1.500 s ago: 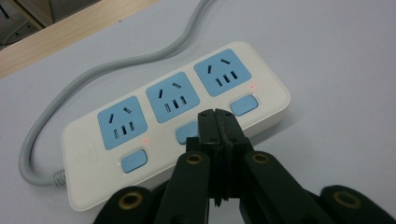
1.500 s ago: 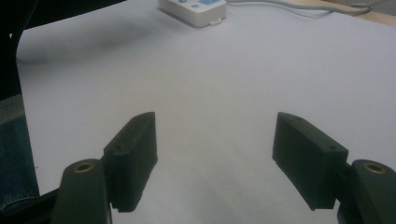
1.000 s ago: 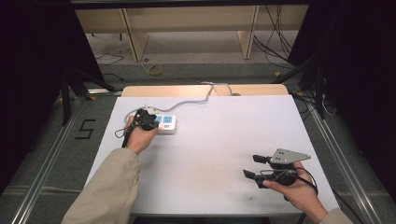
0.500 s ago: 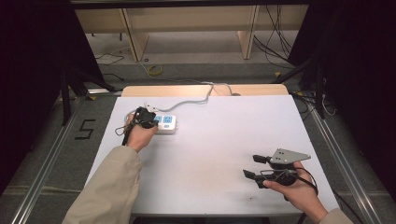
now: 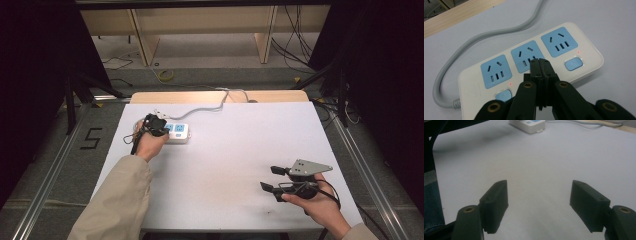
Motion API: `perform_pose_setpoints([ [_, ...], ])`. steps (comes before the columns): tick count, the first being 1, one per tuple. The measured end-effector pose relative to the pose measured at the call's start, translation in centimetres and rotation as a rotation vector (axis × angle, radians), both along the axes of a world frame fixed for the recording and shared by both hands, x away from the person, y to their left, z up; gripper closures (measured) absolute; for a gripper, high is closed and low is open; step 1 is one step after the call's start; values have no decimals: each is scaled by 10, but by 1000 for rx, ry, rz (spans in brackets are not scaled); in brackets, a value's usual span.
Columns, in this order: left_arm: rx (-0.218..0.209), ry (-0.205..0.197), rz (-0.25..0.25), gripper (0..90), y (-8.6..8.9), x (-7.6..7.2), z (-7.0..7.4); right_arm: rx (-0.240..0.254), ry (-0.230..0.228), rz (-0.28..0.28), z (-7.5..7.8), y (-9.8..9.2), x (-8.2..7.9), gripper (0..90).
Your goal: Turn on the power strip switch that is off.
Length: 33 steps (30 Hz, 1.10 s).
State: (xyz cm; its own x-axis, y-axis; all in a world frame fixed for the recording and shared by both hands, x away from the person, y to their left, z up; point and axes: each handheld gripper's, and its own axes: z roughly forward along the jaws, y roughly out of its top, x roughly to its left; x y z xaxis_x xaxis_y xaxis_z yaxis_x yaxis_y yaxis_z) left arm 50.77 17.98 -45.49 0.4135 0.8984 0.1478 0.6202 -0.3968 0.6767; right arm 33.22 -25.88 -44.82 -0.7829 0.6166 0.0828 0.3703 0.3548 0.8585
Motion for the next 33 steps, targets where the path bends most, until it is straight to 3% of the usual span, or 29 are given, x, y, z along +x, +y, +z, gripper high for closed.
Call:
perform_pose_setpoints([
  [33, 15, 26, 12, 900, -4, 5, -1, -2, 2, 3, 0, 0, 0, 310],
])
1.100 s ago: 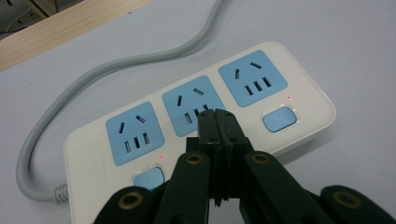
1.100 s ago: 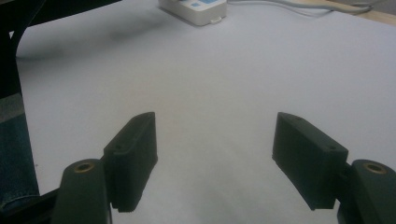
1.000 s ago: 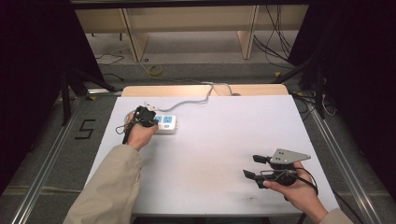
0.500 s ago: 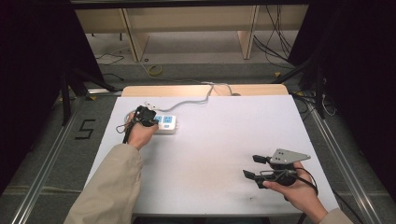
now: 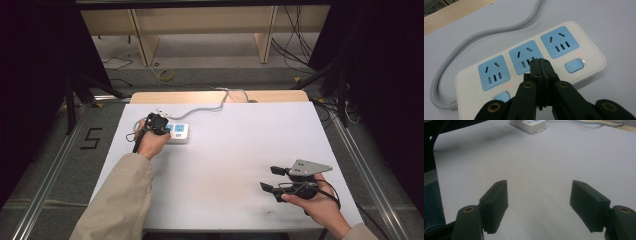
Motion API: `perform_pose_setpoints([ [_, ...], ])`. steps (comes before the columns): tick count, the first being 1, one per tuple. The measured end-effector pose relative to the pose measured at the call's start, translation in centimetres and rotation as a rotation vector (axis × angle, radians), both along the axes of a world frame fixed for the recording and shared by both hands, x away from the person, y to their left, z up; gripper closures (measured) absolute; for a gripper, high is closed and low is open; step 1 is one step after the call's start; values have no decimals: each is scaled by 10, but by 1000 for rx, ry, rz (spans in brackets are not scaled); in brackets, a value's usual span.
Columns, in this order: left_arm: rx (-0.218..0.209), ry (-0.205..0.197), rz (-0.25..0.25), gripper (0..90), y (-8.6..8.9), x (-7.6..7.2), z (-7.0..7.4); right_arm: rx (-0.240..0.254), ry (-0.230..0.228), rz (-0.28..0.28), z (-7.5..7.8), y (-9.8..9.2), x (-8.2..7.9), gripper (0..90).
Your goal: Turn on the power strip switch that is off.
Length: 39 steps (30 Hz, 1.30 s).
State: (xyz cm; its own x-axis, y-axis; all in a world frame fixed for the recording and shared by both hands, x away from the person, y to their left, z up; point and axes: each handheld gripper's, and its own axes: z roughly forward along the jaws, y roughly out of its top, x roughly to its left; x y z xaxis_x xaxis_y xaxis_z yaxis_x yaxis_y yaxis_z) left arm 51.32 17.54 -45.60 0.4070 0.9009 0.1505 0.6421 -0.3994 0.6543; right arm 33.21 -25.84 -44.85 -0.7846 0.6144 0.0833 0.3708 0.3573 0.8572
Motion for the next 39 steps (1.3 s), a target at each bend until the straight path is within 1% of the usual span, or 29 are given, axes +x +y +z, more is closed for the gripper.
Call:
perform_pose_setpoints([
  [6, -9, 10, 2, 900, 1, 1, 0, 0, -1, 0, 0, 0, 0, 309],
  [11, 9, 18, -3, 900, 0, 2, 1, -1, 0, 1, 0, 0, 0, 309],
  [16, 12, 20, -4, 900, -3, 3, 1, -1, 0, 3, 0, 0, -1, 309],
  [20, 23, 31, -4, 900, -3, 4, 2, 0, 0, 3, 0, 0, -1, 308],
  [24, 10, 34, 8, 900, -3, 5, 2, 1, -1, 4, 0, 0, -1, 308],
  [27, -1, 50, 19, 900, -1, 5, 3, 3, -1, 3, 1, 0, -1, 308],
  [29, -10, 48, 19, 900, -1, 5, 3, 4, -2, 3, 1, 0, -1, 308],
  [35, -9, 55, 24, 900, -1, 5, 3, 5, -2, 3, 1, 0, -1, 307],
  [39, 0, 61, 24, 900, -2, 6, 3, 5, -2, 3, 1, 0, -2, 307],
])
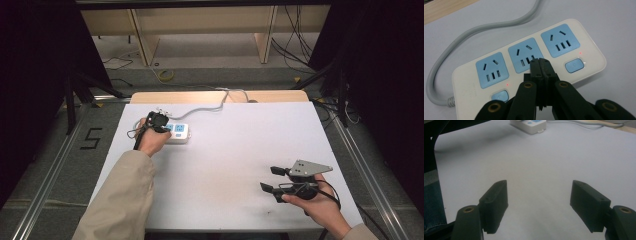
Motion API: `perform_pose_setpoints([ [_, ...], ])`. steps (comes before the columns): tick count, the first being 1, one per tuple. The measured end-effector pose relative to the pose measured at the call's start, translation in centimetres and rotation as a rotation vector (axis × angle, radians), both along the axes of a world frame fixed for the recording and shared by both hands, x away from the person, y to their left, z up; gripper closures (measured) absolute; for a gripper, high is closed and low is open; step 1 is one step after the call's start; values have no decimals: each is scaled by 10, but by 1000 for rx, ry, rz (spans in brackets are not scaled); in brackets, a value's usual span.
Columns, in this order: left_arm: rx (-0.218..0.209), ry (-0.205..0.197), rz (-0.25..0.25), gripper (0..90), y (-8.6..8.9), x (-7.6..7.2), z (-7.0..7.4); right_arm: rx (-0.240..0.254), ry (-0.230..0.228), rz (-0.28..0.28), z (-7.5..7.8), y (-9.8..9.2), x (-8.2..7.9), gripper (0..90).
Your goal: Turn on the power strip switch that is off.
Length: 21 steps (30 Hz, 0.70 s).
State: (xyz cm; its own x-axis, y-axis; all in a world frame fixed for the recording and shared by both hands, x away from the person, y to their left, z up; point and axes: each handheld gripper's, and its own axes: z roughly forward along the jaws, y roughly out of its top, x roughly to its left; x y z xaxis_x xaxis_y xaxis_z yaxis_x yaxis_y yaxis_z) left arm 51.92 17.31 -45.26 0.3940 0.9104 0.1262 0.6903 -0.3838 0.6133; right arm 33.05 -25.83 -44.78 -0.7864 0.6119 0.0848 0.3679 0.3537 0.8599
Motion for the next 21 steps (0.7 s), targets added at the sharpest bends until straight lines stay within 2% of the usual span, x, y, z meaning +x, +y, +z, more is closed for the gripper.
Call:
perform_pose_setpoints([
  [9, -2, 24, 1, 900, 1, 3, 1, -2, 1, 0, 0, 0, 0, 307],
  [12, 15, 37, -4, 900, -1, 4, 3, -4, 3, 1, 0, 0, 0, 306],
  [21, 32, 71, -7, 900, -3, 9, 5, -1, 6, 1, 0, 0, 0, 306],
])
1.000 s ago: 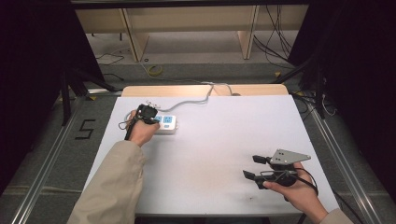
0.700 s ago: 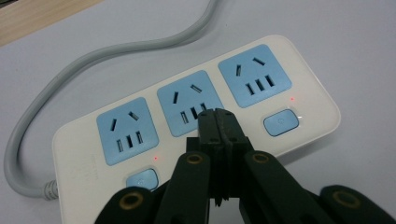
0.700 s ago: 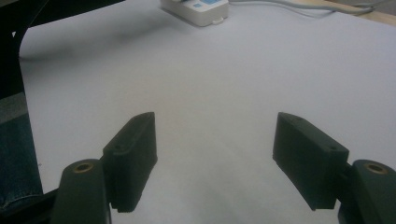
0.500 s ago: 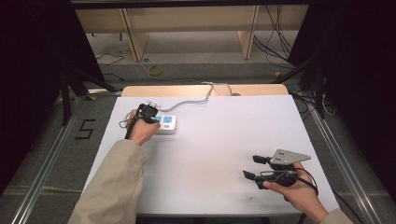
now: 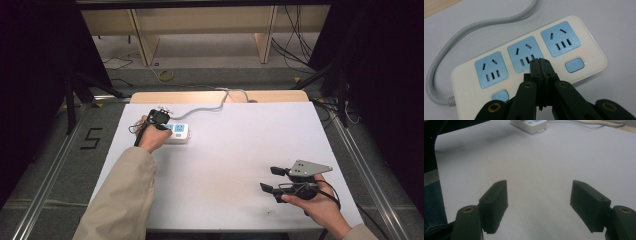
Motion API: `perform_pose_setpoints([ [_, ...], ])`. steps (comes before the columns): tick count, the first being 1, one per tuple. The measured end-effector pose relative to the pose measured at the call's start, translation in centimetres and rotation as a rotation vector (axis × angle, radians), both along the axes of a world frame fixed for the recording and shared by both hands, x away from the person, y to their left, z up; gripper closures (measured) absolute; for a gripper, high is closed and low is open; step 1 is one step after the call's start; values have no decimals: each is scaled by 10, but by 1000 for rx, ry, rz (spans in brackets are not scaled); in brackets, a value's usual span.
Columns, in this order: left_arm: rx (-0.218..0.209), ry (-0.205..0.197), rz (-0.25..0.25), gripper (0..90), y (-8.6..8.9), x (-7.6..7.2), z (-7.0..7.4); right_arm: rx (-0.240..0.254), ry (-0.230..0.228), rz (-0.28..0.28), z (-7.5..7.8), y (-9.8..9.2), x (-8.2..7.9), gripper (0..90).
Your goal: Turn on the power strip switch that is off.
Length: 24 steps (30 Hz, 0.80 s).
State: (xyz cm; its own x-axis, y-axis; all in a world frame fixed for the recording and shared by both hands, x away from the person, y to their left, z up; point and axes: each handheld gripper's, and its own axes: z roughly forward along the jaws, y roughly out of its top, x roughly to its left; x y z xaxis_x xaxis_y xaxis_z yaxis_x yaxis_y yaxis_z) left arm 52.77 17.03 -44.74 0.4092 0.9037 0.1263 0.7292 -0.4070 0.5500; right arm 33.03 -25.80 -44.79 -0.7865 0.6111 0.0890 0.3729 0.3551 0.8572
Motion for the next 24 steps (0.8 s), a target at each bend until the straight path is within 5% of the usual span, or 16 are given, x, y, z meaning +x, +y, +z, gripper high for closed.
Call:
perform_pose_setpoints([
  [12, 0, 38, 7, 900, -1, 4, 2, 1, 0, 1, 0, 0, 0, 306],
  [24, 48, 45, -3, 900, -6, 5, 3, 2, 3, 2, 0, 0, 0, 305],
])
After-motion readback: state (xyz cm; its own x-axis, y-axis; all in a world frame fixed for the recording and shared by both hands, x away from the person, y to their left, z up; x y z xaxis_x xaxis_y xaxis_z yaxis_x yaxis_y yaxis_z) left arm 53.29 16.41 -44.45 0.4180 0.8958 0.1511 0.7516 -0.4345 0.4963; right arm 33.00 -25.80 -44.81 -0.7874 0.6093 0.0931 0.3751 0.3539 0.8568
